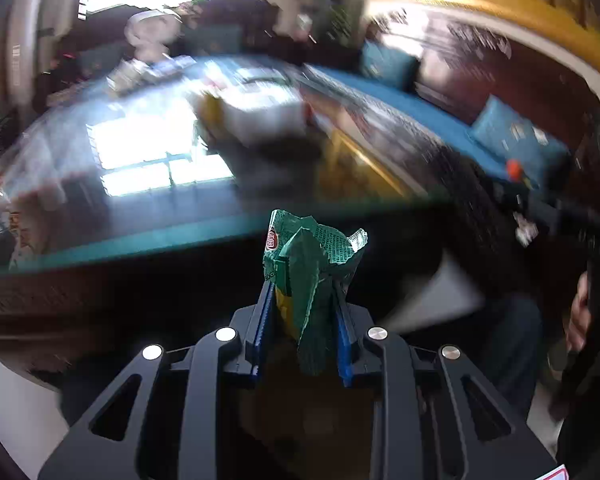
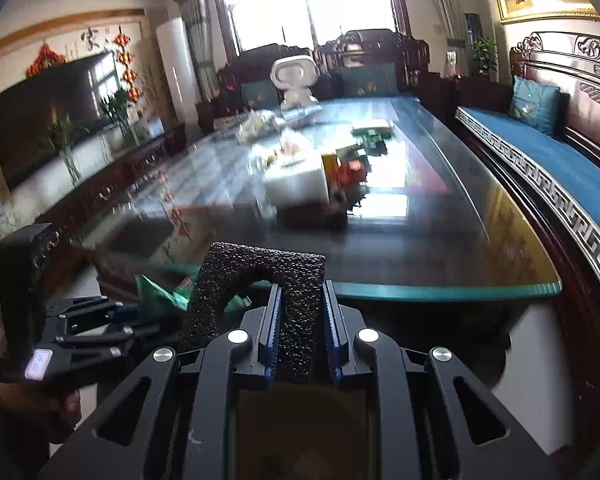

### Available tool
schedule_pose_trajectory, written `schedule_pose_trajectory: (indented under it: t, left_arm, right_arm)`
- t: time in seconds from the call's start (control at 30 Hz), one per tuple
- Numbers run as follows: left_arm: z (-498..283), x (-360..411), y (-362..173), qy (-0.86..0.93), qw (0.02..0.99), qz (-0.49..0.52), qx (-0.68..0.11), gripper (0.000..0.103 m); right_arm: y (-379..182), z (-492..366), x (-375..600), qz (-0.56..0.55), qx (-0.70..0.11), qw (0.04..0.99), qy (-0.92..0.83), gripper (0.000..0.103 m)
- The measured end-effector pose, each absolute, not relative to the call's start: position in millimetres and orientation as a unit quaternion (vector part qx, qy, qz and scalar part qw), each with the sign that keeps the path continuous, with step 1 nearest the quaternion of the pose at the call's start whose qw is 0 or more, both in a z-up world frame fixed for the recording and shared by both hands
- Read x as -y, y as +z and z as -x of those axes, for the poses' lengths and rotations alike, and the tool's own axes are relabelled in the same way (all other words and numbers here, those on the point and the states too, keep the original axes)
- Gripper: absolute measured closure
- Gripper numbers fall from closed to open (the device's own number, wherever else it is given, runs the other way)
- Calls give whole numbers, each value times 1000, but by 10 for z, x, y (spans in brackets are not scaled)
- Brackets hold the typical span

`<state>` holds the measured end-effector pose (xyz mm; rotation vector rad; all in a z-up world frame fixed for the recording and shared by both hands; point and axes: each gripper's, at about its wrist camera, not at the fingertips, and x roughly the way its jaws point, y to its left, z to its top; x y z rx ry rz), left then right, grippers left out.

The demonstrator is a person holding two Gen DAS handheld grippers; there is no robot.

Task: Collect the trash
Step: 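Carry both items over the tan bin and open both tools to drop them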

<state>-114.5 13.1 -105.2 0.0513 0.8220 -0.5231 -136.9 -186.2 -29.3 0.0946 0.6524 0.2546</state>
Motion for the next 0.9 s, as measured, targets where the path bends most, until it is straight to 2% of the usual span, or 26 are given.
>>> schedule_pose_trajectory:
  t: [0.33, 0.5, 0.53, 0.57, 0.6, 0.63, 0.67, 0.7, 0.77, 0.9]
  left_arm:
    - [1375, 121, -2243, -289, 788, -62, -539, 75]
    - [1314, 229, -2687, -295, 752, -83, -584, 74]
    - [1298, 250, -2764, -291, 746, -89, -593, 68]
    - [1293, 255, -2816, -289, 742, -93, -597, 51]
    - [1300, 271, -2851, -289, 738, -97, -602, 43]
    - [1289, 278, -2875, -285, 738, -100, -603, 31]
    - [1275, 291, -2866, -282, 739, -103, -602, 24]
    - [1261, 302, -2864, -283, 739, -107, -602, 23]
    - [1229, 325, -2870, -280, 737, -116, -604, 11]
    - [1170, 322, -2869, -269, 736, -124, -609, 9]
  right_arm:
    - [-1242, 1788, 1698, -36, -438, 889, 126, 83]
    - [-1645, 1816, 1696, -45, -488, 863, 123, 83]
    - [-1692, 1817, 1701, -47, -494, 860, 121, 83]
    - [-1745, 1804, 1708, -48, -500, 856, 118, 83]
    - [-1774, 1808, 1707, -47, -503, 855, 115, 83]
    - [-1799, 1800, 1707, -45, -507, 854, 113, 83]
    - [-1821, 1777, 1707, -43, -510, 852, 111, 83]
    - [-1860, 1761, 1727, -45, -513, 850, 110, 83]
    - [-1911, 1709, 1742, -47, -520, 846, 109, 83]
    - [-2023, 1678, 1741, -44, -531, 839, 111, 83]
